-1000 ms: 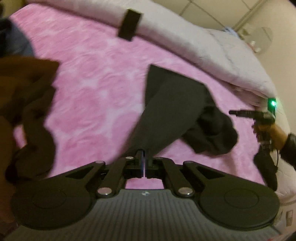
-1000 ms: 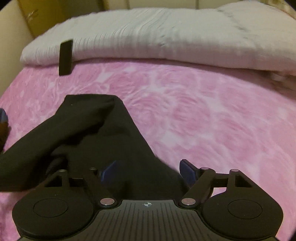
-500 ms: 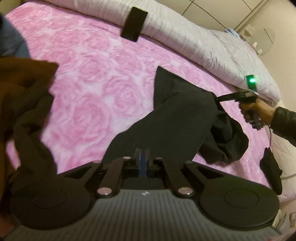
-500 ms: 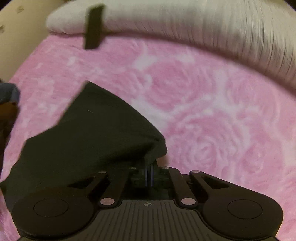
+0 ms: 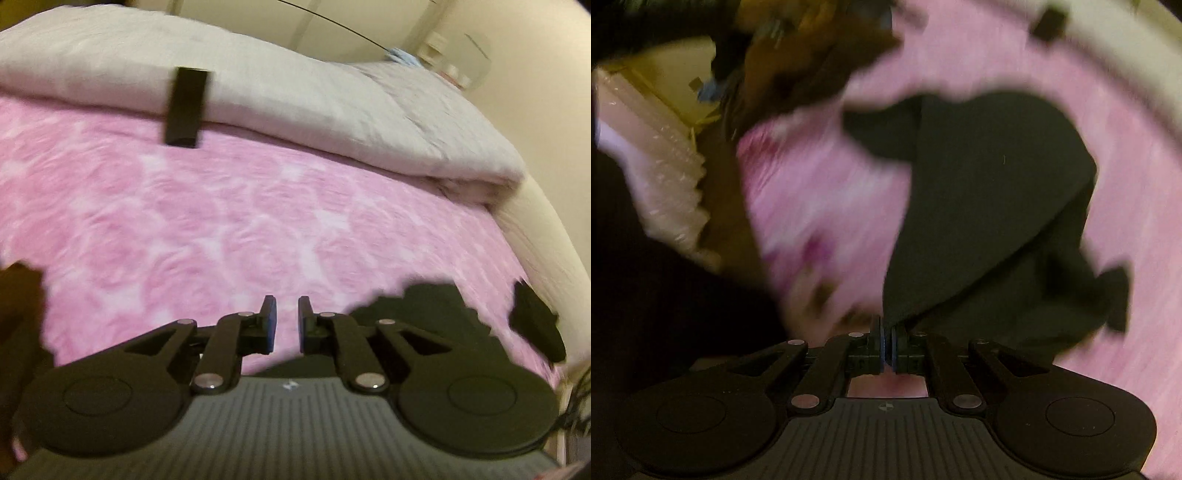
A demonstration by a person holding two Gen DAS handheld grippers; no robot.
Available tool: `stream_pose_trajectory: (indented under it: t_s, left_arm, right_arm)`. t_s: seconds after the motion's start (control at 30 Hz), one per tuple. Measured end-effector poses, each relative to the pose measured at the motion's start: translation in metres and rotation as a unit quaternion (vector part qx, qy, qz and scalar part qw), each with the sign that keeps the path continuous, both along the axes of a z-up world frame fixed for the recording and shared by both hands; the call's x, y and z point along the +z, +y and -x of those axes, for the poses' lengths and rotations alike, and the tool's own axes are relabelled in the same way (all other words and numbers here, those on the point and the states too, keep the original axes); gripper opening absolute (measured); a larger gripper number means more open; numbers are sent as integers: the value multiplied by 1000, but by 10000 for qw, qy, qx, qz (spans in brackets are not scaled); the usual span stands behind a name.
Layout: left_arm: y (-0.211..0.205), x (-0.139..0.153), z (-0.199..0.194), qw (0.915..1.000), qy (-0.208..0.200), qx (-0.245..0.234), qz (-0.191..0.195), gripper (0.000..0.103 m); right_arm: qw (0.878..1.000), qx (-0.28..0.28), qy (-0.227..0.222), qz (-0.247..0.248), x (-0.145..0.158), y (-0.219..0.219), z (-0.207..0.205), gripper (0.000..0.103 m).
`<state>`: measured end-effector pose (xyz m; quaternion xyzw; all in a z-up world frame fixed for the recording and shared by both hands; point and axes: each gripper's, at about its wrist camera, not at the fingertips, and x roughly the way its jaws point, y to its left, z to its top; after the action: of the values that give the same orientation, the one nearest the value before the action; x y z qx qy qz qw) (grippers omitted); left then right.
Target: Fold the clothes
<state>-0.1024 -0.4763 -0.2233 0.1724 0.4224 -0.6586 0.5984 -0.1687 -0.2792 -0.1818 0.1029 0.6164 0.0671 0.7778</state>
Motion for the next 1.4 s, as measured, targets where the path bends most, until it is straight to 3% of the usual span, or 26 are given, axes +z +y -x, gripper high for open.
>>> stream_pose_trajectory:
  t_s: [0.1,0.2,0.23,0.27,0.3,0.37,0.43,0.5,0.6,0.67,0.7,0.73,0.83,1.0,1.1,1.23,1.27,1.3,1.33,1.4]
  left_arm:
    - [-22,-11,31,9983,-11,-573,-75,14]
    - [-44,-25,72,9928,-6,-1174,-221,21]
    - [-50,-30,88,9901,11,-1376,-276,25]
    - [-57,-35,107,9865,34,-1598,-341,27]
    - [-64,-41,127,9822,75,-1825,-428,31]
    - [-77,-51,166,9717,168,-2275,-616,34]
    - [-90,-56,218,9556,253,-2818,-824,42]
    - [-100,-61,263,9375,407,-3279,-1094,49]
    - [-102,-76,307,9156,570,-3650,-1586,59]
    - [-99,-89,326,9066,362,-3743,-1914,57]
    - [-95,-94,332,9041,101,-3788,-1977,43]
    - [-92,-96,335,9037,-58,-3792,-1988,25]
    - [-99,-79,321,9225,-13,-3419,-1792,19]
    - [-122,-22,261,9634,-27,-2512,-931,16]
    - [-134,8,232,9724,-96,-2277,-508,16]
    - [-139,13,220,9713,-465,-2292,-433,17]
    - [-137,10,217,9718,-536,-2255,-439,17]
    - [-137,10,212,9738,-546,-2167,-433,17]
    - [-139,10,206,9763,-527,-2054,-423,17]
    - [-142,17,195,9821,-393,-1815,-312,17]
  right_arm:
    - [9969,-144,764,-86,-37,30,34,2]
    - [9910,-483,1234,194,-65,39,50,3]
    - [9888,-607,1328,305,-71,40,53,8]
    - [9874,-702,1355,407,-74,40,56,21]
    - [9857,-784,1410,487,-77,40,58,42]
    - [9816,-900,1585,564,-85,38,65,67]
    - [9784,-1019,1663,689,-90,29,79,68]
    - [9721,-1631,1440,873,-88,7,90,68]
    - [9527,-2789,800,905,-82,-37,96,68]
    - [9417,-3220,386,902,-87,-61,89,68]
    - [9378,-3345,210,902,-91,-72,84,68]
    - [9356,-3408,70,919,-96,-80,79,68]
    - [9346,-3362,-251,1137,-112,-100,57,68]
    - [9494,-2851,-557,1198,-139,-115,9,68]
    - [9528,-2704,-712,1181,-150,-125,-21,68]
    - [9497,-2768,-911,1150,-149,-145,-56,67]
    - [9506,-2716,-887,1211,-150,-147,-63,63]
    - [9522,-2660,-855,1237,-150,-150,-68,34]
    - [9537,-2603,-822,1264,-150,-153,-73,14]
    - [9513,-2555,-933,1450,-137,-158,-77,7]
